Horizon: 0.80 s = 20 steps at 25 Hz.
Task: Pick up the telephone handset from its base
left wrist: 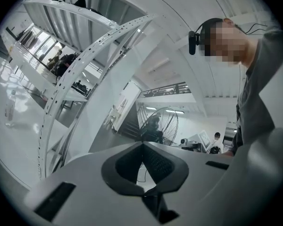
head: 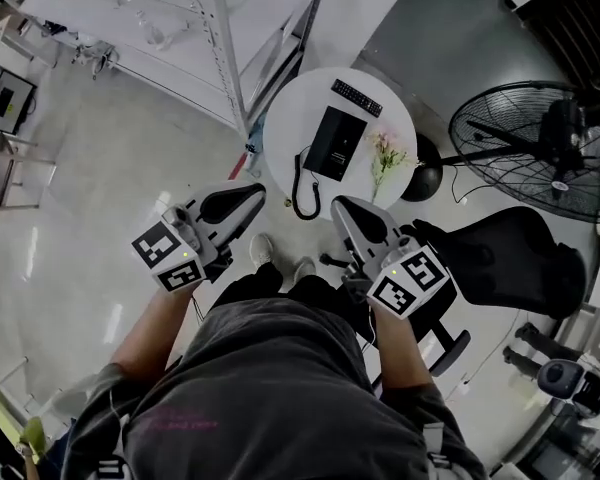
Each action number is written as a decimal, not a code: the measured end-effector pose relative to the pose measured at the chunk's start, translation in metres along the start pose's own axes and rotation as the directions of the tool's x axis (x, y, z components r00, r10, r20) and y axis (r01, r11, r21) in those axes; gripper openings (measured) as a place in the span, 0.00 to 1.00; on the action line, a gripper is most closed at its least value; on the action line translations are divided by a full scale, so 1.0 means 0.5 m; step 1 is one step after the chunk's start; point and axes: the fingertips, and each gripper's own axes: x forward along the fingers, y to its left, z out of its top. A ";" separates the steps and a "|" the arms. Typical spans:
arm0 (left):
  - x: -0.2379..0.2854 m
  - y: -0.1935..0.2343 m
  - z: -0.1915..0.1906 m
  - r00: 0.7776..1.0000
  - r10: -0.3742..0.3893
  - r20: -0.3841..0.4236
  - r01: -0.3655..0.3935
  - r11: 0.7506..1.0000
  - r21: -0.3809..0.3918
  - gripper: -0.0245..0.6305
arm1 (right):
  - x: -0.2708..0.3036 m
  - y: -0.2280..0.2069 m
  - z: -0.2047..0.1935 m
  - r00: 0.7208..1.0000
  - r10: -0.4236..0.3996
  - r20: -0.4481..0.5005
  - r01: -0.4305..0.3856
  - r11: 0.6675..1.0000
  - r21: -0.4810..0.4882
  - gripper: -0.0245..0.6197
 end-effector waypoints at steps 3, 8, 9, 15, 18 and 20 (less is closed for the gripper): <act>0.016 0.022 -0.011 1.000 -0.001 -0.014 0.001 1.000 -0.015 0.06 | 0.011 -0.019 -0.003 1.000 -0.015 -0.005 0.015 1.000 0.009 0.07; 0.054 0.060 -0.034 0.999 0.005 -0.039 -0.007 0.999 -0.040 0.06 | 0.027 -0.063 -0.009 0.999 -0.031 -0.014 0.032 0.999 0.030 0.07; 0.064 0.067 -0.036 0.999 0.007 -0.044 -0.008 0.999 -0.043 0.06 | 0.031 -0.072 -0.008 0.999 -0.031 -0.017 0.031 0.999 0.032 0.07; 0.130 0.118 -0.060 0.997 0.020 -0.069 -0.024 0.998 -0.057 0.06 | 0.060 -0.142 -0.007 0.999 -0.028 -0.041 0.030 0.999 0.042 0.07; 0.171 0.156 -0.090 0.995 0.035 -0.090 -0.042 0.996 -0.076 0.06 | 0.071 -0.191 -0.014 0.998 -0.030 -0.053 0.034 0.998 0.060 0.07; 0.198 0.181 -0.115 0.993 0.045 -0.109 -0.055 0.994 -0.090 0.06 | 0.076 -0.223 -0.023 0.997 -0.030 -0.065 0.035 0.997 0.075 0.07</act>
